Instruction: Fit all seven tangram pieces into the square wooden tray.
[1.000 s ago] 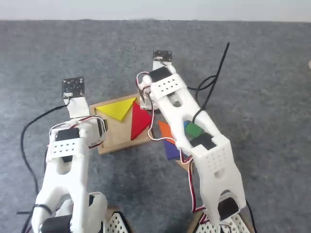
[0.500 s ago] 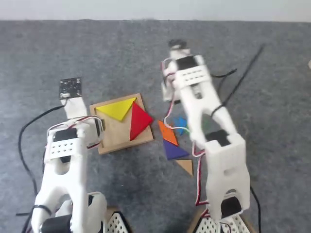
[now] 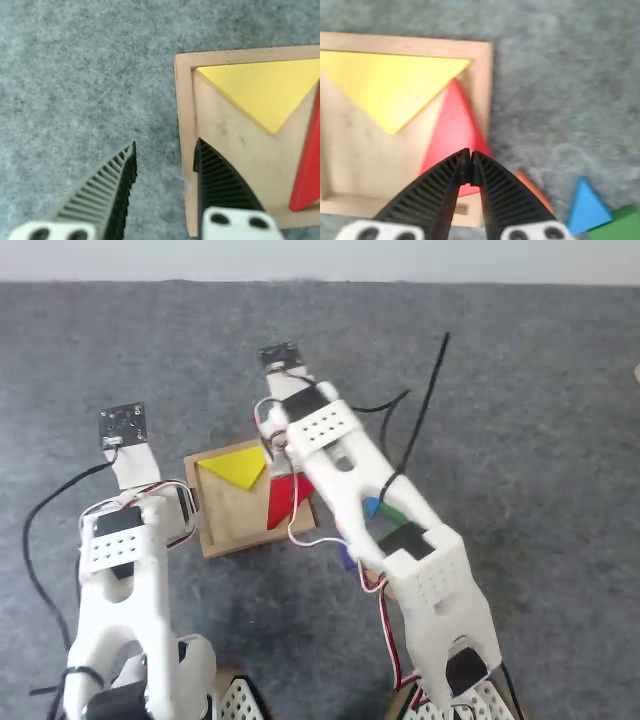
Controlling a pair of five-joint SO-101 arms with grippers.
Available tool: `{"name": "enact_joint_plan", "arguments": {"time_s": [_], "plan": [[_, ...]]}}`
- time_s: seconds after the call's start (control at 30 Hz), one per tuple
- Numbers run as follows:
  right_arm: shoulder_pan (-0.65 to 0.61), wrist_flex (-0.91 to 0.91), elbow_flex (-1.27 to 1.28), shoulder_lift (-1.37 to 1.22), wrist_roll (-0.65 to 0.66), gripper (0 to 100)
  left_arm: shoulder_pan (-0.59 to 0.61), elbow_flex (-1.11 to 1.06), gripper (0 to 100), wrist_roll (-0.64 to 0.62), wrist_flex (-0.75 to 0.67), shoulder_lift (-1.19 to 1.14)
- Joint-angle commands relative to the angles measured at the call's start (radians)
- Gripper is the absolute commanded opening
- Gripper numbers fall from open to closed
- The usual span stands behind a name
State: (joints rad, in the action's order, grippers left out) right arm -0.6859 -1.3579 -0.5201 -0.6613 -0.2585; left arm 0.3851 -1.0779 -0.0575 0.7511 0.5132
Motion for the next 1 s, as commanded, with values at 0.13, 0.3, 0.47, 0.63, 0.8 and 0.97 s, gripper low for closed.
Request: {"name": "enact_joint_plan", "arguments": {"time_s": [0.13,0.3,0.47,0.63,0.8,0.97], "plan": [[-0.047,0.088,-0.008,-0.051,-0.015,0.9,0.003,0.018,18,0.009,-0.011,0.031],[-0.099,0.093,-0.025,-0.081,-0.012,0.9,0.003,0.018,18,0.009,-0.011,0.031],[-0.093,-0.071,-0.077,0.038,-0.011,0.9,0.003,0.016,18,0.011,-0.011,0.031],[-0.008,-0.182,-0.077,0.219,-0.011,0.9,0.003,0.016,18,0.011,-0.011,0.031],[0.124,-0.283,-0.077,0.392,0.038,0.9,0.003,0.016,18,0.011,-0.011,0.031],[0.269,-0.317,-0.064,0.544,0.095,0.9,0.003,0.016,18,0.011,-0.012,0.031]]}}
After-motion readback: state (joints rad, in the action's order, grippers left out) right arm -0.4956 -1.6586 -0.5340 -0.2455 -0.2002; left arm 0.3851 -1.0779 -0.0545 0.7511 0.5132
